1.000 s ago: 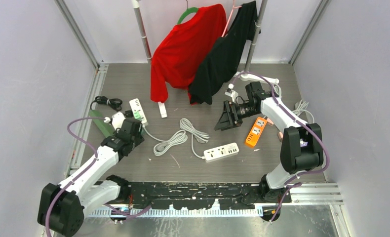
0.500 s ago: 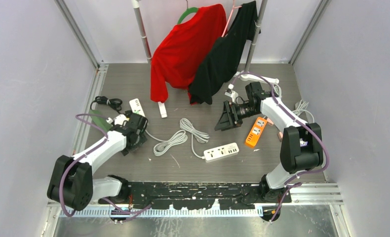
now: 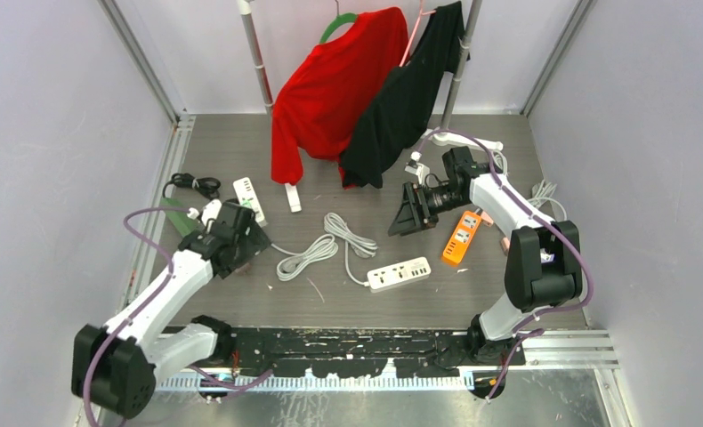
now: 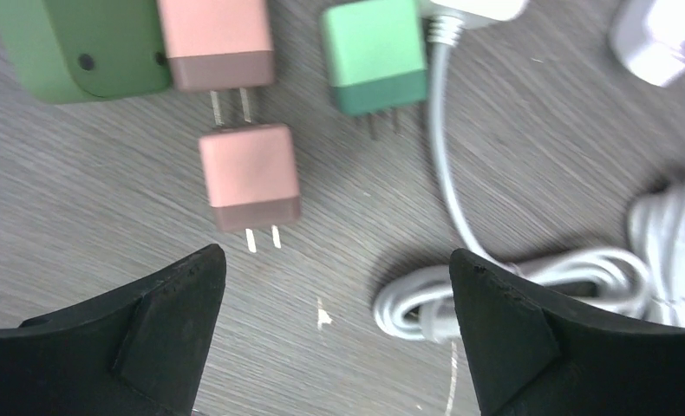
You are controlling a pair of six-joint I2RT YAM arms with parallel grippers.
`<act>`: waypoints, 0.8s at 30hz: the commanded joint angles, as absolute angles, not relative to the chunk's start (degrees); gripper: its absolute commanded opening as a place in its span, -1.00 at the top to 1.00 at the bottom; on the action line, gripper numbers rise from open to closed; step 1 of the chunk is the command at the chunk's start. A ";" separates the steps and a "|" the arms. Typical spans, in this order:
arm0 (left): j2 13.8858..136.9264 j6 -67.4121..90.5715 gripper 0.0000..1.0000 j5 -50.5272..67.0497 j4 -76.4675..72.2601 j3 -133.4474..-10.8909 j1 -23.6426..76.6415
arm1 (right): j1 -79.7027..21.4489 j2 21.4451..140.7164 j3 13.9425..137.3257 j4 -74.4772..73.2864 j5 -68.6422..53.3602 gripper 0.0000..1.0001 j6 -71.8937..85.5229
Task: Pull the plug off the socket
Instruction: Place the plug at the center of the board.
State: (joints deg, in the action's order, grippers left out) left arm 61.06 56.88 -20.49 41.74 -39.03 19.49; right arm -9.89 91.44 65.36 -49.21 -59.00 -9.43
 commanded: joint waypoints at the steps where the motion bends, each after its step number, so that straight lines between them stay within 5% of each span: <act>1: 53.07 54.03 -0.99 -13.01 38.59 -37.57 19.17 | -9.39 91.15 67.63 -50.18 -59.39 -0.55 -11.07; 11: 32.42 54.22 -0.99 5.18 15.05 -22.76 19.19 | -8.74 90.64 68.18 -52.62 -62.98 -0.55 -14.33; 17: 31.43 57.51 -0.99 12.57 4.29 -18.70 19.20 | -8.73 90.21 68.66 -55.96 -66.88 -0.57 -19.36; 20: 33.51 58.58 -0.99 14.84 0.89 -18.05 19.16 | -8.82 89.81 68.90 -57.96 -68.36 -0.66 -22.73; 22: 35.03 60.04 -0.99 17.23 -3.54 -17.21 19.16 | -8.84 89.51 68.88 -59.43 -68.99 -0.99 -25.43; 24: 36.45 61.82 -0.99 19.52 -8.42 -15.68 19.28 | -8.85 89.16 68.86 -61.51 -69.33 -0.99 -29.96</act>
State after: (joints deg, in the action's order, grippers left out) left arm 34.44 58.30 12.51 5.52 -17.58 19.49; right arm -8.88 91.44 66.61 -56.88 -65.69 -21.06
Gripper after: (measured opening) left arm 0.996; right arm 0.987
